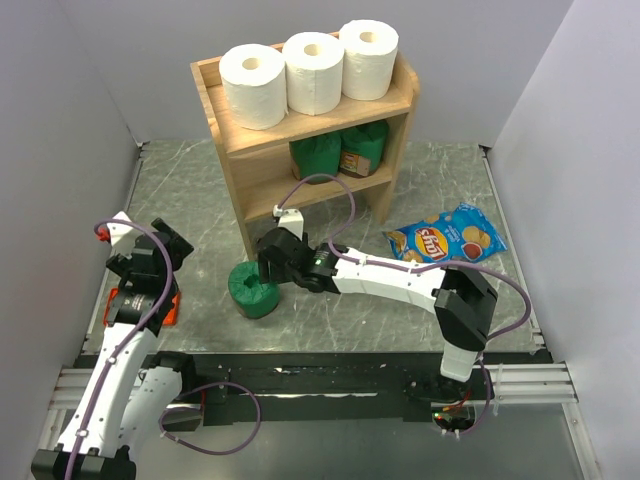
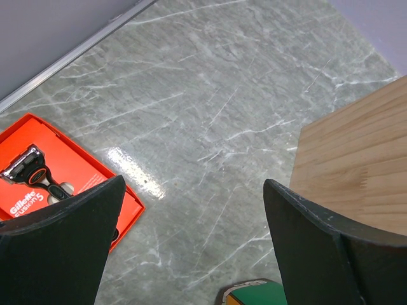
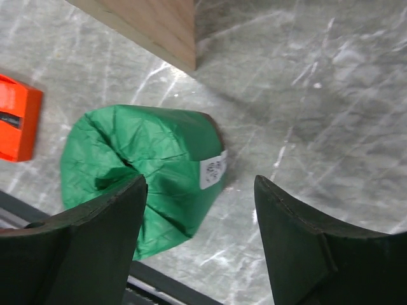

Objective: Place and organize the paper towels onto the shelf

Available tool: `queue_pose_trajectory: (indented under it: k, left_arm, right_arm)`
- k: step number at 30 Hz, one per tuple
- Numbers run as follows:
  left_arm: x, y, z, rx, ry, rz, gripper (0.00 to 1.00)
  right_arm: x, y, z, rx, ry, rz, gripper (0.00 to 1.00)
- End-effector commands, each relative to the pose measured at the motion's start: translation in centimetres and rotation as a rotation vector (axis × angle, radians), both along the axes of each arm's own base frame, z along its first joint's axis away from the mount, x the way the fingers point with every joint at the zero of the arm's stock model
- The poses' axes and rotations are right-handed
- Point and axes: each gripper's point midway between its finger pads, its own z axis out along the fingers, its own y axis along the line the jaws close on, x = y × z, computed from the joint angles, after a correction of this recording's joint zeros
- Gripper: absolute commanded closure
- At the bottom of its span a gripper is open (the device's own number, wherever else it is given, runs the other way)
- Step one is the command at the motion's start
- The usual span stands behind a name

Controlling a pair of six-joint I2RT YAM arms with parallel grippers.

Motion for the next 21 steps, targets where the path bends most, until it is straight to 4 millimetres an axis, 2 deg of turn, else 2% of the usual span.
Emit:
queue_pose_trajectory:
  k: [1, 13, 17, 21]
  left_arm:
    - [0.0, 0.0, 1.6, -0.012, -0.064, 0.007, 0.04]
    - [-0.1, -0.1, 1.9, -0.008, -0.079, 0.005, 0.04]
    - [-0.2, 0.0, 2.0, -0.006, -0.082, 0.008, 0.04]
    - [-0.2, 0.0, 1.9, -0.007, -0.081, 0.009, 0.04]
  right_arm:
    - [0.4, 1.7, 1.4, 0.119, 0.007, -0.031, 0.27]
    - [-0.4, 2.2, -1.9, 0.077, 0.084, -0.034, 0.33]
    - [-0.8, 2.5, -2.6, 0.062, 0.096, -0.022, 0.41]
    - [-0.9, 2.5, -3.2, 0.042, 0.107, -0.024, 0.44]
